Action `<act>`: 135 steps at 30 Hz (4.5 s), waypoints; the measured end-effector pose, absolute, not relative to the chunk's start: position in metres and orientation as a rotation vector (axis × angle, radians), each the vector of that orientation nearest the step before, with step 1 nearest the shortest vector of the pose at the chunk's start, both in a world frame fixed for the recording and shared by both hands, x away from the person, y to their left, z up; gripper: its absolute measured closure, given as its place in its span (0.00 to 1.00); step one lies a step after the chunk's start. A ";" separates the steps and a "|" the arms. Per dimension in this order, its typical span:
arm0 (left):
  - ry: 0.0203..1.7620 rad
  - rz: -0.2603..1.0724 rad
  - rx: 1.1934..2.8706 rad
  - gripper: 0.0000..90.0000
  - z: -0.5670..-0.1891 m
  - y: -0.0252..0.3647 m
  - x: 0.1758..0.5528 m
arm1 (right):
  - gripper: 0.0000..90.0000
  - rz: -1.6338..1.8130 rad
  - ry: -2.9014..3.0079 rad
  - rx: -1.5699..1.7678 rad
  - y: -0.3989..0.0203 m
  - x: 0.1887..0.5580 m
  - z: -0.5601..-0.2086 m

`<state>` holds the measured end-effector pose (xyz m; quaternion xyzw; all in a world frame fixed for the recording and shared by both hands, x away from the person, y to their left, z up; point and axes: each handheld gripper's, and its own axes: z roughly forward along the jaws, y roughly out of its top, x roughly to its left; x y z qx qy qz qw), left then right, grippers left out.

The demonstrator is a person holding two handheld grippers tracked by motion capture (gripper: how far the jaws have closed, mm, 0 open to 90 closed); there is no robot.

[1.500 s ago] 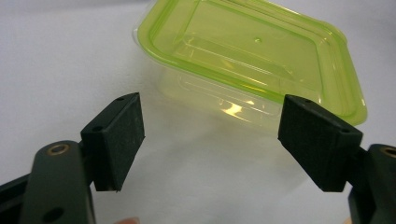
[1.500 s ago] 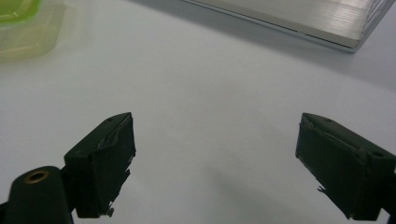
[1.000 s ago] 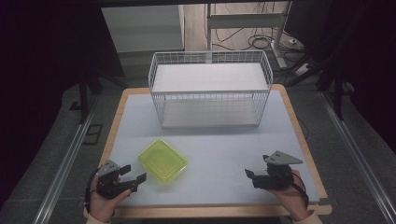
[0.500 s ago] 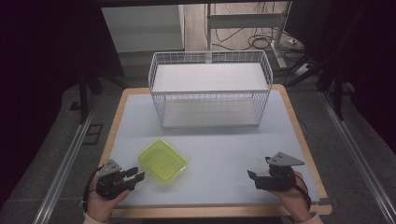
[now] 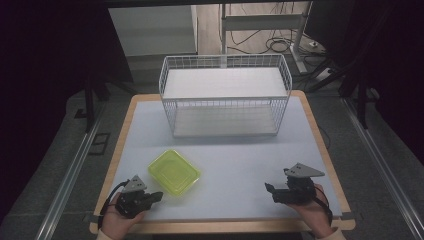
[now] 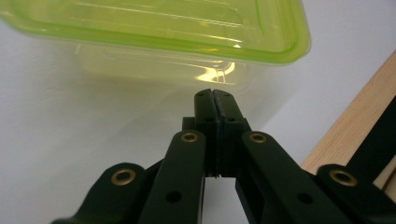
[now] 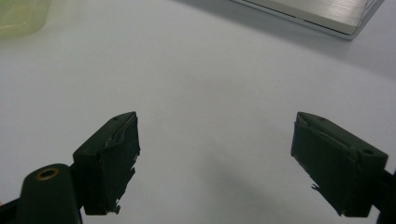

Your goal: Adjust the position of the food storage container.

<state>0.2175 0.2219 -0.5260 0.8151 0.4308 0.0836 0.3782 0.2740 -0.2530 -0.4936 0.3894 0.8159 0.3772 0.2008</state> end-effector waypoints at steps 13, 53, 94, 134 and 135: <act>1.045 0.195 2.131 1.00 -0.527 0.200 0.225 | 0.18 1.044 2.306 1.075 -0.250 0.274 -0.496; 0.970 0.207 2.101 1.00 -0.511 0.157 0.229 | 0.19 1.052 2.306 1.078 -0.252 0.273 -0.495; 1.283 0.186 1.977 1.00 -0.537 0.253 0.296 | 0.19 1.036 2.309 1.084 -0.252 0.275 -0.497; 1.116 0.121 2.065 1.00 -0.530 0.187 0.304 | 0.19 1.034 2.308 1.091 -0.251 0.275 -0.498; 1.108 0.120 2.067 1.00 -0.530 0.183 0.305 | 0.19 1.033 2.309 1.089 -0.252 0.275 -0.498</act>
